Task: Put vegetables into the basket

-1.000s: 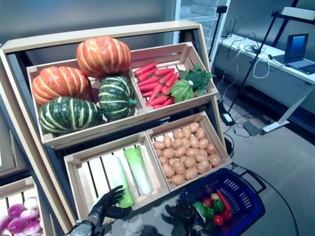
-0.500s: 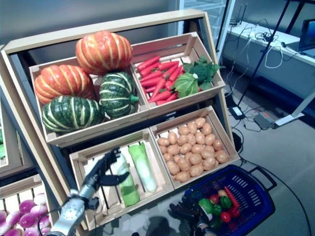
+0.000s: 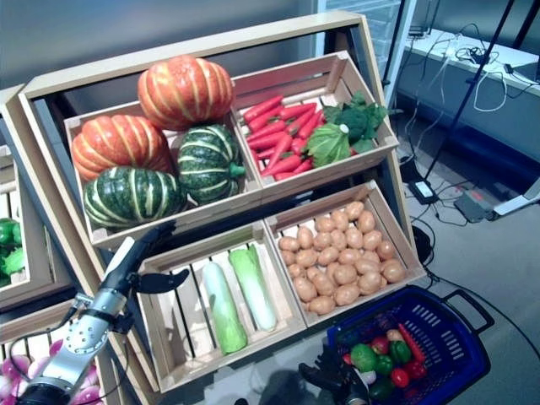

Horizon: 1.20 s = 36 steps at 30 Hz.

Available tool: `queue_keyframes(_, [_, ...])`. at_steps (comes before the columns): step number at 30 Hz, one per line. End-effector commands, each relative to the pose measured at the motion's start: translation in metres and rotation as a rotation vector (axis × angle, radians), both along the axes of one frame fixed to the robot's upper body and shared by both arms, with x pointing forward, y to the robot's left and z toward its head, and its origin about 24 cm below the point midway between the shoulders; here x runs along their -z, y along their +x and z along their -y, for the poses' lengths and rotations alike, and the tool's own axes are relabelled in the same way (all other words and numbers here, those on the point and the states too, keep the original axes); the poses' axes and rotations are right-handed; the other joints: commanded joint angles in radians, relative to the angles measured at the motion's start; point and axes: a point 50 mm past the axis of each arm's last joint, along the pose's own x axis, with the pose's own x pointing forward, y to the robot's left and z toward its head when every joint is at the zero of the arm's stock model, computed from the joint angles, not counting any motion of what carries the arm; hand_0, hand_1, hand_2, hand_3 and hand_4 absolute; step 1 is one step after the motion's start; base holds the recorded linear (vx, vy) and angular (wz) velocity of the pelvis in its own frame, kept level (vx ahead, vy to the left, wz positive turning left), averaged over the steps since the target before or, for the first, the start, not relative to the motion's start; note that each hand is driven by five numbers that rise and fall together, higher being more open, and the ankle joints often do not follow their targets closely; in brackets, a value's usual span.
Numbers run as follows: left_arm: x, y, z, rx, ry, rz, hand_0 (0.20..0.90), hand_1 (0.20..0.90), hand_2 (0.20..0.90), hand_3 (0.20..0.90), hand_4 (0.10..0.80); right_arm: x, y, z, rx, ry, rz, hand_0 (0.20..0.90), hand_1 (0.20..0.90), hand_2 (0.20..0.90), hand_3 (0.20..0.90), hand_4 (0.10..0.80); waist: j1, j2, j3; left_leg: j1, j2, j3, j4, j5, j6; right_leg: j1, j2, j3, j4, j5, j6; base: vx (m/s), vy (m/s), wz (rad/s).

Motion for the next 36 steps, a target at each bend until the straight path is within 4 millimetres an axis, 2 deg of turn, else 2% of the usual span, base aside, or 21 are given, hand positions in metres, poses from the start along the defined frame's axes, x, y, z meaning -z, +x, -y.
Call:
queue_keyframes(1, [-0.055, 0.032, -0.014, 0.001, 0.118, 0.266, 0.9, 0.9, 0.9, 0.9, 0.8, -0.018, 0.035, 0.0, -0.003, -0.01, 0.173, 0.9, 0.9, 0.9, 0.9, 0.8, 0.001, -0.05, -0.012, 0.075, -0.054, 0.055, 0.01, -0.174, 0.003, 0.033, -0.006, 0.031, 0.007, -0.098, -0.027, 0.081, 0.012, -0.02])
queue_keyframes(2, [-0.042, 0.025, -0.012, 0.06, 0.269, 0.261, 0.9, 0.9, 0.9, 0.9, 0.8, -0.021, 0.038, 0.003, -0.012, -0.014, 0.193, 0.9, 0.9, 0.9, 0.9, 0.8, -0.005, -0.05, -0.011, 0.078, -0.052, 0.065, 0.01, -0.173, 0.003, 0.033, -0.009, 0.029, 0.008, -0.096, -0.026, 0.07, 0.014, -0.02])
queue_keyframes(3, [-0.041, 0.024, -0.012, 0.064, 0.284, 0.26, 0.9, 0.9, 0.9, 0.9, 0.8, -0.022, 0.039, 0.003, -0.014, -0.015, 0.195, 0.9, 0.9, 0.9, 0.9, 0.8, -0.006, -0.049, -0.01, 0.078, -0.052, 0.067, 0.01, -0.172, 0.003, 0.032, -0.009, 0.029, 0.011, -0.097, -0.026, 0.058, 0.028, -0.04])
queue_keyframes(4, [-0.039, 0.023, -0.013, 0.099, 0.37, 0.266, 0.9, 0.9, 0.9, 0.9, 0.8, -0.025, 0.043, 0.006, -0.027, -0.019, 0.209, 0.9, 0.9, 0.9, 0.9, 0.8, -0.012, -0.048, -0.006, 0.081, -0.05, 0.073, 0.01, -0.167, 0.003, 0.019, -0.015, 0.029, 0.042, -0.107, -0.025, 0.013, 0.042, -0.06])
queue_keyframes(5, [-0.039, 0.023, -0.013, 0.157, 0.485, 0.283, 0.9, 0.9, 0.9, 0.9, 0.8, -0.03, 0.048, 0.009, -0.045, -0.023, 0.231, 0.9, 0.9, 0.9, 0.9, 0.8, -0.019, -0.047, 0.006, 0.066, -0.046, 0.077, 0.043, -0.172, 0.004, -0.006, -0.027, 0.03, 0.097, -0.125, -0.028, 0.008, 0.044, -0.07])
queue_keyframes(6, [-0.039, 0.023, -0.012, 0.17, 0.515, 0.285, 0.9, 0.9, 0.9, 0.9, 0.8, -0.03, 0.049, 0.01, -0.049, -0.024, 0.235, 0.9, 0.9, 0.9, 0.9, 0.8, -0.02, -0.048, 0.007, 0.061, -0.046, 0.078, 0.051, -0.175, 0.004, -0.012, -0.029, 0.03, 0.106, -0.129, -0.028, -0.082, 0.048, -0.08])
queue_keyframes(7, [-0.043, 0.027, -0.014, 0.225, 0.645, 0.318, 0.9, 0.9, 0.9, 0.9, 0.8, -0.038, 0.059, 0.017, -0.079, -0.036, 0.266, 0.9, 0.9, 0.9, 0.9, 0.8, -0.029, -0.048, 0.037, 0.007, -0.043, 0.072, 0.152, -0.195, 0.002, -0.06, -0.048, 0.034, 0.192, -0.149, -0.031, -0.101, 0.034, -0.08])
queue_keyframes(9, [-0.048, 0.032, -0.014, 0.244, 0.719, 0.347, 0.9, 0.9, 0.9, 0.9, 0.8, -0.046, 0.07, 0.023, -0.105, -0.051, 0.293, 0.9, 0.9, 0.9, 0.9, 0.8, -0.037, -0.049, 0.066, -0.042, -0.038, 0.069, 0.235, -0.221, 0.001, -0.107, -0.065, 0.042, 0.26, -0.165, -0.032, -0.175, 0.064, -0.07])
queue_keyframes(10, [-0.054, 0.037, -0.016, 0.252, 0.782, 0.378, 0.9, 0.9, 0.9, 0.9, 0.8, -0.057, 0.083, 0.033, -0.143, -0.076, 0.327, 0.9, 0.9, 0.9, 0.9, 0.8, -0.048, -0.046, 0.102, -0.095, -0.028, 0.069, 0.319, -0.251, -0.002, -0.168, -0.083, 0.064, 0.346, -0.19, -0.036, -0.247, 0.101, -0.07])
queue_keyframes(13, [-0.06, 0.043, -0.019, 0.245, 0.829, 0.414, 0.9, 0.9, 0.9, 0.9, 0.8, -0.067, 0.096, 0.041, -0.174, -0.101, 0.364, 0.9, 0.9, 0.9, 0.9, 0.8, -0.055, -0.049, 0.135, -0.167, -0.013, 0.087, 0.406, -0.276, 0.001, -0.253, -0.106, 0.078, 0.449, -0.216, -0.046, -0.223, 0.074, -0.07])
queue_keyframes(17, [-0.075, 0.063, -0.017, 0.231, 0.892, 0.494, 0.9, 0.9, 0.9, 0.9, 0.8, -0.095, 0.128, 0.06, -0.206, -0.129, 0.453, 0.9, 0.9, 0.9, 0.9, 0.8, -0.067, -0.055, 0.201, -0.313, 0.007, 0.102, 0.566, -0.334, -0.001, -0.422, -0.156, 0.114, 0.662, -0.282, -0.054, -0.254, 0.066, -0.12])
queue_keyframes(19, [-0.083, 0.07, -0.016, 0.217, 0.9, 0.518, 0.9, 0.9, 0.9, 0.9, 0.8, -0.103, 0.137, 0.062, -0.214, -0.136, 0.473, 0.9, 0.9, 0.9, 0.9, 0.8, -0.069, -0.058, 0.215, -0.355, 0.01, 0.104, 0.605, -0.344, -0.001, -0.468, -0.166, 0.127, 0.713, -0.296, -0.058, -0.216, 0.017, 0.1])
queue_keyframes(20, [-0.094, 0.078, -0.016, 0.203, 0.915, 0.556, 0.9, 0.9, 0.9, 0.9, 0.8, -0.113, 0.148, 0.063, -0.234, -0.146, 0.501, 0.9, 0.9, 0.9, 0.9, 0.8, -0.073, -0.061, 0.233, -0.406, 0.02, 0.105, 0.66, -0.366, -0.002, -0.52, -0.176, 0.143, 0.772, -0.316, -0.062, -0.227, 0.002, -0.03])
queue_keyframes(25, [-0.123, 0.093, -0.016, 0.16, 0.95, 0.653, 0.9, 0.9, 0.9, 0.9, 0.8, -0.138, 0.175, 0.062, -0.266, -0.158, 0.56, 0.9, 0.9, 0.9, 0.9, 0.8, -0.078, -0.068, 0.247, -0.576, 0.039, 0.094, 0.868, -0.448, 0.006, -0.693, -0.198, 0.195, 0.978, -0.386, -0.083, -0.184, -0.003, -0.09])
queue_keyframes(31, [-0.135, 0.097, -0.016, 0.156, 0.977, 0.741, 0.9, 0.9, 0.9, 0.9, 0.8, -0.149, 0.184, 0.068, -0.263, -0.184, 0.578, 0.9, 0.9, 0.9, 0.9, 0.8, -0.079, -0.067, 0.255, -0.678, 0.048, 0.078, 1.008, -0.505, 0.01, -0.797, -0.214, 0.234, 1.116, -0.438, -0.093, -0.067, 0.018, -0.04])
queue_keyframes(36, [-0.141, 0.101, -0.017, 0.149, 1.004, 0.714, 0.9, 0.9, 0.9, 0.9, 0.8, -0.158, 0.191, 0.068, -0.263, -0.188, 0.605, 0.9, 0.9, 0.9, 0.9, 0.8, -0.079, -0.069, 0.261, -0.748, 0.052, 0.059, 1.099, -0.541, 0.016, -0.862, -0.213, 0.255, 1.188, -0.461, -0.095, -0.055, 0.007, 0.0])
